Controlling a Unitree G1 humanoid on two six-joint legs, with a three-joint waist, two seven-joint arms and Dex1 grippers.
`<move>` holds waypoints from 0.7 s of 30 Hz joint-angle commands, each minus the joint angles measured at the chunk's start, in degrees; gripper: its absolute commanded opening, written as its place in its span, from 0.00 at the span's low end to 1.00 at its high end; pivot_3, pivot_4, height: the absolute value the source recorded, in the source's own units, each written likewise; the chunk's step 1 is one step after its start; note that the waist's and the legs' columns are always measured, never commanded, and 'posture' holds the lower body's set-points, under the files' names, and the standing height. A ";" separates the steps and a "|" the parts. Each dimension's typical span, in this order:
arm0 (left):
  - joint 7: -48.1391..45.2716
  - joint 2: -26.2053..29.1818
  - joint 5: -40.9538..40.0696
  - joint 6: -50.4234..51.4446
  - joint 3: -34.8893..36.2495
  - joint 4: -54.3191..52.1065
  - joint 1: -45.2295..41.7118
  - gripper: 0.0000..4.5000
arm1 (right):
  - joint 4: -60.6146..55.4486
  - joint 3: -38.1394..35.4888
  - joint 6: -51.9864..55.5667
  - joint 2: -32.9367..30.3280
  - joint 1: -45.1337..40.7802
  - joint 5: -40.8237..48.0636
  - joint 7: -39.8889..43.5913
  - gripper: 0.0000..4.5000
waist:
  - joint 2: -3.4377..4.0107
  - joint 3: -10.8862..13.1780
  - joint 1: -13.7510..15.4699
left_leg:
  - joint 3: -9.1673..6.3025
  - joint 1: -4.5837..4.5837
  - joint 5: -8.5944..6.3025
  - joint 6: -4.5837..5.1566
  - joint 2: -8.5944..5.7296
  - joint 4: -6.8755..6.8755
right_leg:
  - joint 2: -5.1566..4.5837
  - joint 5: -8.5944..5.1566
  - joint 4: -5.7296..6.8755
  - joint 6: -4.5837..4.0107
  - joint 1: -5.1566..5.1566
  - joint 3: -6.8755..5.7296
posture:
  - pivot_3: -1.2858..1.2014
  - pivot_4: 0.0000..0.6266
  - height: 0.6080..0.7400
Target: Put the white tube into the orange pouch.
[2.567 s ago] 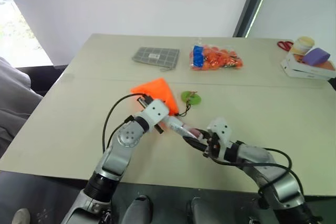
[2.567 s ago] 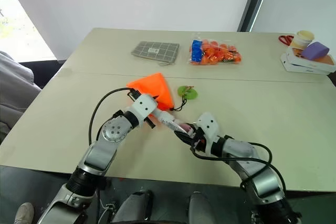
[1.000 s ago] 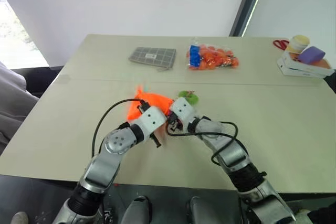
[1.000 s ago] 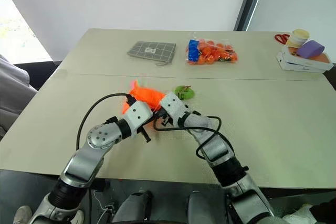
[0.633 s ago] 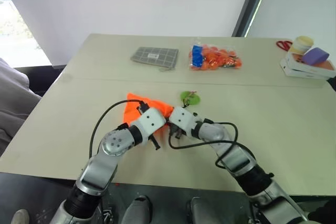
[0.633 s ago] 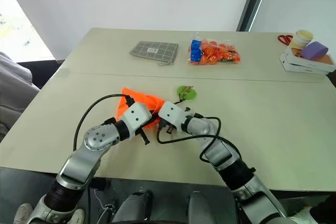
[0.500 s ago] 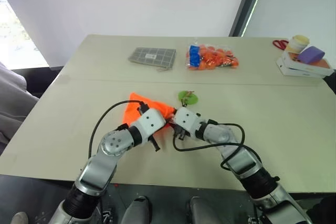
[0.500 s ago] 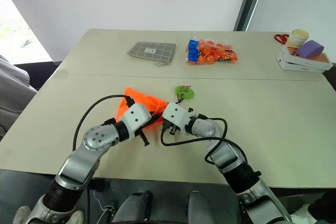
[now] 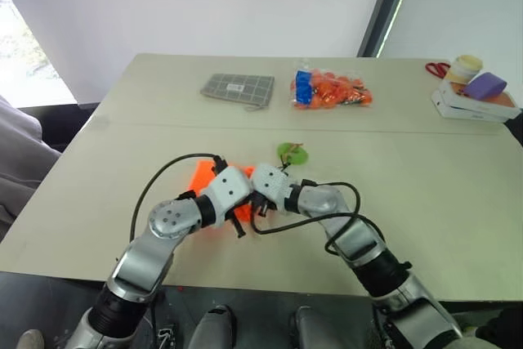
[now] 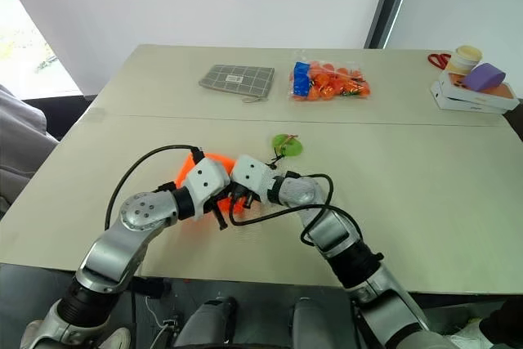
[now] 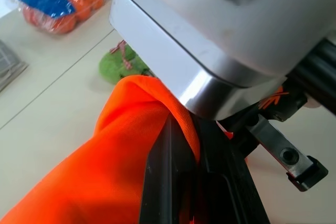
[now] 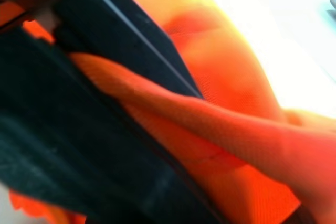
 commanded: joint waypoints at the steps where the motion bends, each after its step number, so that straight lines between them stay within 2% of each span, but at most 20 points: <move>1: -0.65 0.23 -1.75 -0.87 -0.26 -4.11 0.44 0.00 | -3.72 -1.20 0.65 -0.04 0.34 2.08 1.60 0.47 | -0.01 0.00 0.01 | 0.00 0.00 0.00 0.00 0.00 0.00 | 0.00 0.00 -0.01 0.00 0.00 0.00 | 0.52 0.24 0.88; 2: -0.64 0.52 -1.61 -0.90 -0.09 -4.02 0.75 0.00 | -4.78 -1.62 1.08 -0.40 0.82 2.50 1.97 0.53 | 0.00 0.00 0.03 | 0.00 0.00 0.00 0.00 0.00 0.00 | 0.00 0.00 -0.01 0.00 0.01 0.00 | 0.52 0.24 0.88; 6: -0.87 1.89 -1.62 -1.77 0.90 -3.30 2.23 0.00 | -9.65 -3.74 1.86 -2.68 3.23 3.99 3.04 0.96 | 0.00 0.00 0.11 | -0.01 0.00 0.00 0.00 0.00 -0.01 | -0.01 0.00 -0.01 0.01 0.00 0.00 | 0.52 0.24 0.88; 7: -0.82 2.22 -1.88 -1.88 1.39 -3.08 2.58 0.00 | -11.30 -4.42 2.24 -3.53 4.05 4.83 3.71 0.98 | 0.00 0.00 0.11 | -0.01 0.00 0.00 0.00 0.00 -0.01 | -0.01 0.00 -0.01 0.00 0.00 0.00 | 0.52 0.24 0.88; 13: -2.58 5.54 -3.51 -4.44 4.16 -1.25 5.66 0.00 | -22.92 -9.98 7.13 -12.81 11.77 13.62 11.22 0.98 | 0.00 0.00 0.34 | 0.01 -0.04 0.00 0.00 -0.01 0.00 | -0.05 -0.10 -0.12 -0.16 0.03 0.01 | 0.52 0.24 0.88; 21: -5.33 8.98 -7.18 -5.91 8.86 -1.02 9.28 0.00 | -22.65 -15.65 9.70 -16.43 12.41 18.17 10.91 0.98 | -0.02 0.00 0.14 | 0.01 -0.04 -0.01 -0.01 0.04 0.00 | -0.03 -0.06 -0.12 -0.25 -0.02 0.01 | 0.52 0.24 0.88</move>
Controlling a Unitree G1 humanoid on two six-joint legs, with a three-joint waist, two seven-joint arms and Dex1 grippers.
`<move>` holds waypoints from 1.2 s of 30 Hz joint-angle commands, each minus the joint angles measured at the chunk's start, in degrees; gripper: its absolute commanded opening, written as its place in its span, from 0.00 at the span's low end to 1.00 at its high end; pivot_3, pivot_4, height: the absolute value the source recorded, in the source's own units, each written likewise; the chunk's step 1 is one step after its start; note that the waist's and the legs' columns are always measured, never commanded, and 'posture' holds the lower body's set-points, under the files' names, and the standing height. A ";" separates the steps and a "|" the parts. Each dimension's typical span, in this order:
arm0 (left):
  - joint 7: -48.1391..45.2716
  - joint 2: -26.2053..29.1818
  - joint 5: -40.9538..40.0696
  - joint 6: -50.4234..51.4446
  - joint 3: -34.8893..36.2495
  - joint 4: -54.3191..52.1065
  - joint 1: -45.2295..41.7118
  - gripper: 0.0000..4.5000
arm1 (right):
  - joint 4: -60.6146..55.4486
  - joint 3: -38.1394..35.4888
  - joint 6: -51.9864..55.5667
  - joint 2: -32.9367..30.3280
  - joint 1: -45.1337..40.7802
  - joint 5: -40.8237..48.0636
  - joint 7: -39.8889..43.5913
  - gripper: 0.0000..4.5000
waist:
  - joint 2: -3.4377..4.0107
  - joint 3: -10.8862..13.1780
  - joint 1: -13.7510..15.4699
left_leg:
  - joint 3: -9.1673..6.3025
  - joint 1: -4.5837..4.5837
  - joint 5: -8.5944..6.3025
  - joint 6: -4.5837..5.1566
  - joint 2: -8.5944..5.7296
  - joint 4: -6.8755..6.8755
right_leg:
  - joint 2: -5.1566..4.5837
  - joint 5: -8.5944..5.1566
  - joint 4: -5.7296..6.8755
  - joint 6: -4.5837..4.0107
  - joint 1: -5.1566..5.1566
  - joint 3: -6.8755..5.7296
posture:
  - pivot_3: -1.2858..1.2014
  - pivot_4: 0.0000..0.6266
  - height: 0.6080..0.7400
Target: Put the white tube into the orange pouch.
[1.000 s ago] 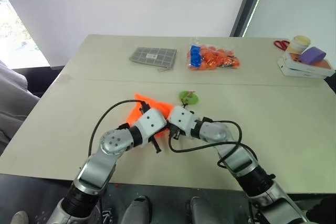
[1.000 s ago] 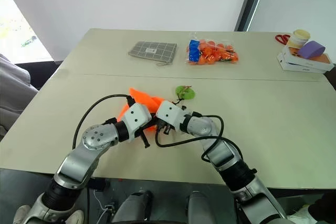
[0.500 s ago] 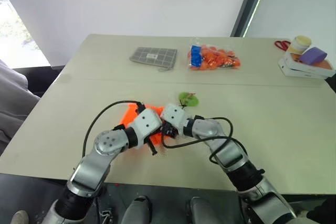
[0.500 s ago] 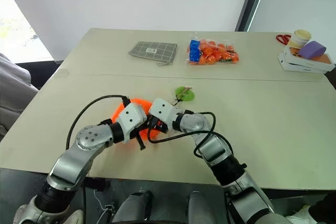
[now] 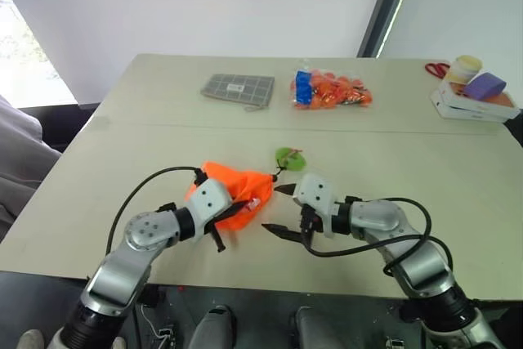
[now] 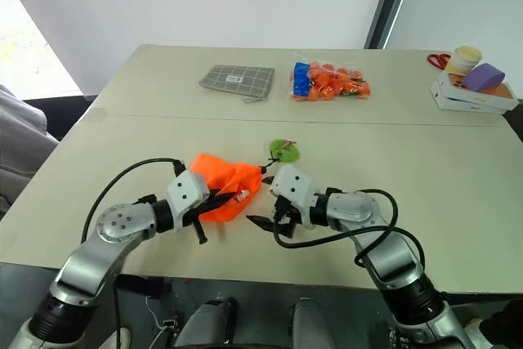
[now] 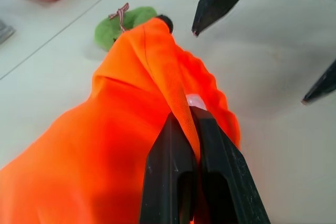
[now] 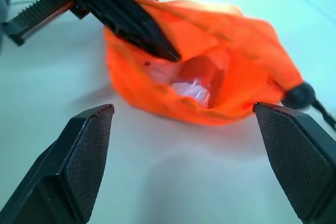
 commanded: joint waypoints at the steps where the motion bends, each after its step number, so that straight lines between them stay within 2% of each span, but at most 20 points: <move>1: -2.53 2.98 -3.48 -1.25 5.38 -1.24 2.70 0.00 | 1.22 -5.72 0.51 -0.13 -2.11 2.93 -1.43 0.98 | -0.01 0.00 0.04 | 0.01 -0.01 0.00 0.00 0.00 0.00 | -0.01 0.00 -0.01 0.00 0.00 0.00 | 0.52 0.24 0.88; 7: -6.15 7.69 -5.81 -2.58 8.38 -0.65 6.12 0.00 | 11.07 -9.30 0.84 2.77 -7.89 3.44 -6.06 0.98 | 0.01 0.02 0.17 | 0.01 -0.03 0.00 0.00 0.00 -0.01 | -0.03 0.00 -0.05 -0.03 -0.06 0.00 | 0.52 0.24 0.88; 12: -7.08 7.10 -8.05 0.27 6.66 -1.87 6.47 0.00 | 22.58 -8.53 3.61 6.83 -13.15 -0.35 -13.59 0.98 | 0.02 0.02 0.11 | 0.05 -0.06 0.00 0.00 -0.03 -0.01 | -0.07 0.02 -0.11 -0.08 -0.06 0.03 | 0.52 0.24 0.88; 15: -6.93 6.59 -9.51 1.95 6.36 -2.93 6.57 0.19 | 23.90 -9.16 5.72 8.96 -13.90 1.24 -14.27 1.00 | 0.03 0.03 0.12 | 0.04 -0.10 0.00 0.00 -0.02 -0.06 | -0.06 0.03 -0.12 -0.06 -0.07 0.02 | 0.52 0.24 0.88; 19: -5.29 5.40 -10.88 2.95 7.13 -3.37 6.80 0.62 | 25.06 -7.13 7.98 10.41 -14.16 -0.09 -15.58 1.00 | 0.07 0.04 -0.07 | 0.04 -0.09 0.00 0.01 -0.02 -0.11 | -0.03 0.04 -0.10 -0.05 -0.10 0.03 | 0.52 0.24 0.88; 22: -4.24 3.31 -15.41 4.57 10.37 -3.84 6.76 0.62 | 24.34 -4.07 8.69 9.86 -13.28 -1.68 -15.35 1.00 | 0.07 0.04 -0.06 | 0.04 -0.07 0.00 0.01 -0.01 -0.10 | -0.02 0.04 -0.10 -0.06 -0.08 0.03 | 0.52 0.24 0.88; 25: -3.42 1.39 -21.81 7.27 15.03 -3.96 6.57 0.64 | 23.92 -2.60 8.39 9.34 -12.64 -2.71 -15.45 0.80 | 0.06 0.03 -0.14 | 0.03 -0.04 0.00 0.01 -0.01 -0.08 | -0.02 0.04 -0.09 -0.06 -0.07 0.02 | 0.52 0.24 0.88; 28: -2.29 0.63 -24.75 8.04 17.84 -3.48 6.66 0.64 | 23.53 -3.05 8.55 9.51 -12.33 -2.47 -16.02 0.48 | 0.07 0.02 -0.09 | 0.02 -0.03 0.00 0.01 0.00 -0.08 | -0.01 0.04 -0.08 -0.06 -0.06 0.02 | 0.52 0.24 0.88; 31: -0.11 -0.74 -26.39 7.90 20.40 -1.48 5.45 0.64 | 22.57 -3.82 7.55 9.09 -11.81 -2.35 -16.27 0.10 | 0.06 0.01 0.13 | 0.02 -0.03 0.00 0.01 -0.01 -0.04 | -0.01 0.04 -0.09 -0.06 -0.04 0.02 | 0.52 0.24 0.88; 32: 0.73 -1.32 -26.63 7.59 20.99 -0.72 4.87 0.64 | 22.13 -4.26 7.35 8.98 -11.59 -2.24 -16.45 0.01 | 0.05 0.01 0.23 | 0.02 -0.03 0.00 0.01 -0.02 -0.02 | -0.02 0.04 -0.09 -0.06 -0.05 0.01 | 0.52 0.24 0.88; 36: 3.35 -3.40 -25.68 5.94 21.56 2.96 2.02 0.64 | 18.89 -9.60 7.74 9.23 -10.31 0.80 -17.70 0.01 | 0.02 0.00 0.32 | 0.01 -0.04 0.01 0.00 -0.05 0.01 | -0.03 0.04 -0.11 -0.05 0.01 0.00 | 0.52 0.24 0.88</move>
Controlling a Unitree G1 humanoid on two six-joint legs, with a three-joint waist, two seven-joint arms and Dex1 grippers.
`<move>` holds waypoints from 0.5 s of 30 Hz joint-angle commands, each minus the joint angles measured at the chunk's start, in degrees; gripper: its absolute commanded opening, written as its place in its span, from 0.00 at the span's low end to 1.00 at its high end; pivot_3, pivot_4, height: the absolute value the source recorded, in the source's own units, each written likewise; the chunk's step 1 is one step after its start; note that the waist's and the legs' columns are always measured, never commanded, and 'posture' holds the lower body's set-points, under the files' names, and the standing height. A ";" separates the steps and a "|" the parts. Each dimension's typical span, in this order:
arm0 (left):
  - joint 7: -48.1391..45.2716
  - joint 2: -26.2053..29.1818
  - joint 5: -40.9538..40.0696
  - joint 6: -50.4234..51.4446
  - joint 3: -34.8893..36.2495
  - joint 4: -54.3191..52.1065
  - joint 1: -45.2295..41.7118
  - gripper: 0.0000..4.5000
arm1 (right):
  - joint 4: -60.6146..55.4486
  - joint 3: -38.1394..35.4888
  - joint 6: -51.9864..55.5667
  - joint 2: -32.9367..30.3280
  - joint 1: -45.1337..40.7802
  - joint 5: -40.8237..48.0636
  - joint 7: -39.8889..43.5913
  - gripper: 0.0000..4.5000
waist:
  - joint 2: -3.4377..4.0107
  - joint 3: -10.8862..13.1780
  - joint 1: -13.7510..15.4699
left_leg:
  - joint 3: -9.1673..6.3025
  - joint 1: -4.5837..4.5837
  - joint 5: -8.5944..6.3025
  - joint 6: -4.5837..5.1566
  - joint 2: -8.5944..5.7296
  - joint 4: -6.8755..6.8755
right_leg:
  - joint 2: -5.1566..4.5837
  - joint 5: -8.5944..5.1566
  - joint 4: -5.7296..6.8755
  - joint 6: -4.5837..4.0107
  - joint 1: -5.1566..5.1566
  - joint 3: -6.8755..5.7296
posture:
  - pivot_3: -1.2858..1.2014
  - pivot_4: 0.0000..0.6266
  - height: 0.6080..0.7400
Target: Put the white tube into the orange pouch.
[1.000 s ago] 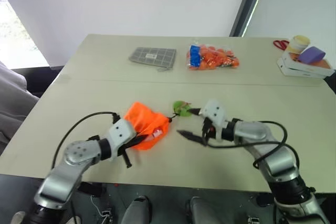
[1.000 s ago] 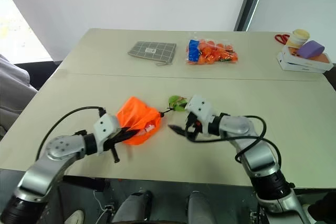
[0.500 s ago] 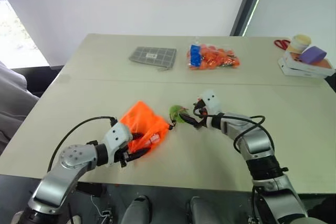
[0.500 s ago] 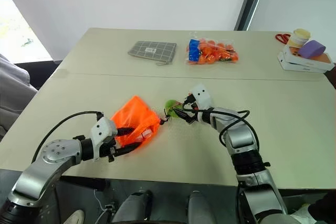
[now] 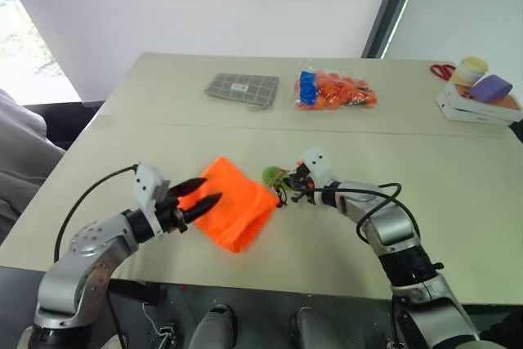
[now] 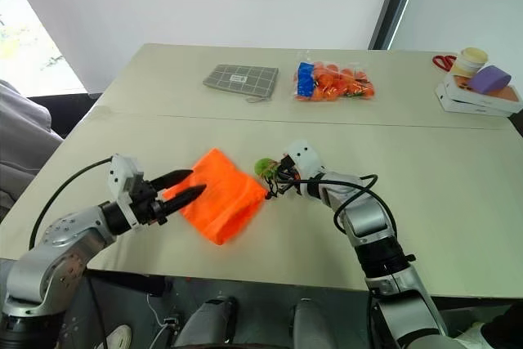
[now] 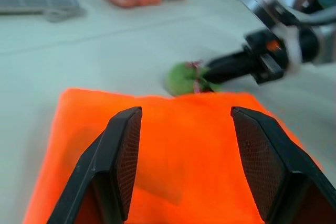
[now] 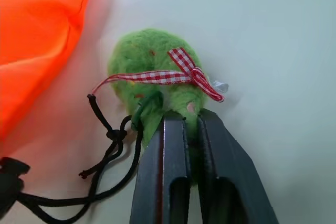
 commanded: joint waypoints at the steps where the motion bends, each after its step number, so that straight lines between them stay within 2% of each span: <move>1: 1.31 -0.25 1.23 -2.75 0.38 1.72 -1.74 0.64 | -4.34 -6.23 -0.31 -0.41 0.67 2.71 -1.60 0.01 | -0.01 0.00 -0.17 | 0.00 -0.01 0.00 0.00 0.00 0.00 | 0.00 0.00 0.00 0.00 0.02 0.01 | 0.52 0.24 0.88; 4: 0.74 -0.18 5.91 -6.57 -3.82 4.02 -3.71 0.64 | -6.96 -13.34 -2.65 0.59 1.90 5.80 -4.05 0.01 | -0.01 0.00 -0.22 | 0.03 -0.01 0.00 0.00 0.01 -0.02 | 0.01 0.00 0.00 0.01 -0.01 0.02 | 0.52 0.24 0.88; 10: -1.32 -2.26 5.13 -6.29 -8.94 4.49 -7.36 0.64 | -11.05 -21.12 -2.07 3.04 3.24 12.17 -7.10 0.01 | 0.00 0.00 -0.34 | 0.03 -0.02 0.00 0.00 0.02 -0.05 | 0.03 0.00 0.00 0.01 -0.03 0.02 | 0.52 0.24 0.88; 12: -2.29 -2.95 4.13 -5.10 -10.84 3.77 -8.69 0.76 | -12.53 -22.92 -1.44 4.33 3.24 14.90 -8.04 0.00 | 0.01 0.01 -0.33 | 0.03 -0.02 0.00 0.00 0.02 -0.05 | 0.04 0.01 0.01 0.01 -0.03 0.02 | 0.52 0.24 0.88; 14: -2.70 -3.31 4.35 -4.83 -12.54 3.19 -9.61 0.95 | -13.72 -24.04 -0.92 5.33 3.22 17.39 -8.70 0.00 | 0.02 0.01 -0.38 | 0.03 -0.02 0.00 0.00 0.02 -0.05 | 0.03 0.00 0.01 0.01 -0.03 0.03 | 0.52 0.24 0.88; 15: -2.68 -3.36 5.42 -5.42 -13.61 2.85 -9.97 0.99 | -14.37 -24.51 -0.61 5.81 3.24 18.67 -8.93 0.00 | 0.03 0.02 -0.35 | 0.04 -0.02 0.00 0.00 0.02 -0.05 | 0.04 0.00 0.01 0.01 -0.03 0.03 | 0.52 0.24 0.88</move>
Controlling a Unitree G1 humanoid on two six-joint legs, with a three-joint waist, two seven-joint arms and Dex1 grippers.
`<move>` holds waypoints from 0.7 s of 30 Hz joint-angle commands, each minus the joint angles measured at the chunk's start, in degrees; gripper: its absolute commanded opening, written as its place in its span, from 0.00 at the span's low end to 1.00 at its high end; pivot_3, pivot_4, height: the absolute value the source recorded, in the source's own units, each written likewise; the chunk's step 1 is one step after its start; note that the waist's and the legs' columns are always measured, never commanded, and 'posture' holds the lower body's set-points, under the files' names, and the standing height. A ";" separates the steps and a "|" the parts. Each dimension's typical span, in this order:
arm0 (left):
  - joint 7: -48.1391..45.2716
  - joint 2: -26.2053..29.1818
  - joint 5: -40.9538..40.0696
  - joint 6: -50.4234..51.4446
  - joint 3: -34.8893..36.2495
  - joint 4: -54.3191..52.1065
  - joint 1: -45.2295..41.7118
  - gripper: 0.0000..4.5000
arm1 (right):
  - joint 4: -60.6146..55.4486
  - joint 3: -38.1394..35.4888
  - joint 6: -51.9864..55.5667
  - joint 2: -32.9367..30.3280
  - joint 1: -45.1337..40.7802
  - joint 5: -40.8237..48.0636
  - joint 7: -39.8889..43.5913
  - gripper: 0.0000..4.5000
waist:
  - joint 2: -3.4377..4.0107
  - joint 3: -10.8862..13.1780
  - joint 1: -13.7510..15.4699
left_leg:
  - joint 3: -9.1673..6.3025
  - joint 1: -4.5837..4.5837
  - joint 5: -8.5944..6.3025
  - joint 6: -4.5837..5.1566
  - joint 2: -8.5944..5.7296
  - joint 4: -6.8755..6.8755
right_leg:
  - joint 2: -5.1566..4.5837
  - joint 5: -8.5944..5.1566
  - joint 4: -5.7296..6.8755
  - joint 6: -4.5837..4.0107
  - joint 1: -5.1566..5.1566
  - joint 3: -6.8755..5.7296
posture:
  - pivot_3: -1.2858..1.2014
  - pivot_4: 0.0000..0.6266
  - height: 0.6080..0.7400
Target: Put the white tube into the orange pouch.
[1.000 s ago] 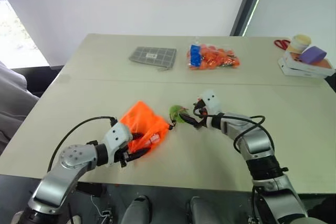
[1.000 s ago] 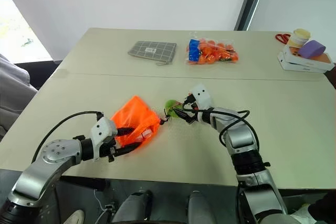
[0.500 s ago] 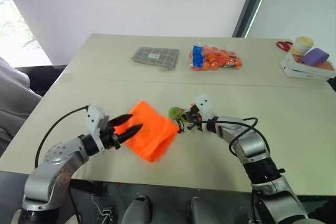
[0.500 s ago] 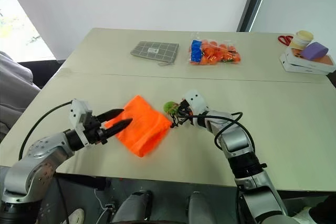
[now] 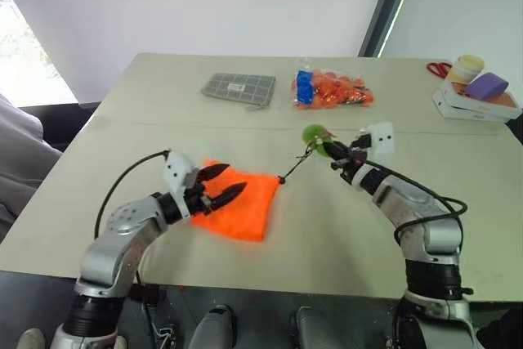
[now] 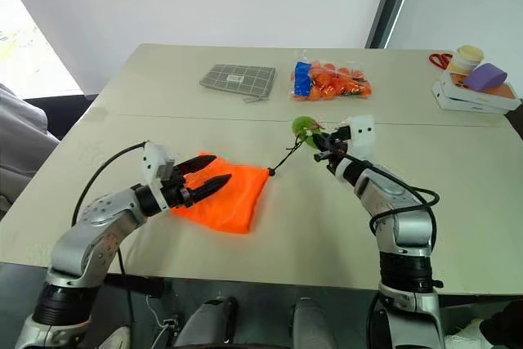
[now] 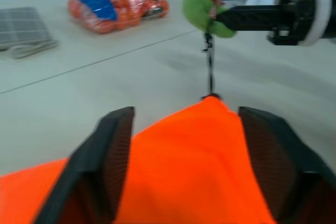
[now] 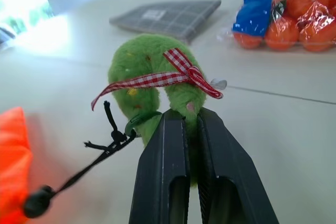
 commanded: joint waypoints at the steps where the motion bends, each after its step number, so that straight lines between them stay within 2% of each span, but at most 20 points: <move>1: -0.89 0.02 1.44 -1.12 -3.52 -2.83 -1.79 0.99 | -4.85 -3.02 0.39 1.37 -0.61 5.83 -0.82 0.00 | 0.02 0.01 0.06 | 0.00 0.00 0.00 0.00 0.00 0.00 | 0.00 0.00 0.00 0.00 0.00 0.00 | 0.52 0.24 0.88; 9: -2.86 1.36 6.04 -2.57 -11.01 -6.82 -2.43 0.99 | -7.89 -2.90 1.17 1.11 0.18 12.49 -0.62 0.00 | 0.06 0.04 0.06 | 0.00 -0.01 0.00 0.00 0.00 -0.01 | 0.00 -0.01 -0.02 -0.01 -0.01 0.00 | 0.52 0.24 0.88; 13: 1.76 -1.16 10.65 -3.07 -13.70 -6.62 -4.20 0.99 | -8.83 -1.81 1.39 0.56 0.55 14.39 0.13 0.00 | 0.08 0.05 0.14 | 0.00 -0.01 0.00 0.00 0.00 -0.01 | -0.01 -0.01 -0.02 -0.02 0.00 0.01 | 0.52 0.24 0.88; 18: 12.37 -9.27 10.18 3.63 -9.93 -4.48 -9.19 0.99 | -8.73 -0.87 1.32 -0.24 0.60 15.30 0.06 0.00 | 0.06 0.04 0.22 | -0.01 -0.03 0.00 0.01 -0.01 0.03 | -0.01 -0.01 -0.03 0.01 0.02 0.00 | 0.52 0.24 0.88; 21: 12.90 -9.57 8.18 8.82 -7.49 -1.91 -12.73 0.99 | -8.70 -0.13 1.32 -1.01 0.45 15.30 0.12 0.00 | 0.07 0.04 -0.02 | -0.01 -0.02 0.00 0.01 -0.01 0.02 | 0.01 0.00 -0.01 0.06 0.01 -0.01 | 0.52 0.24 0.88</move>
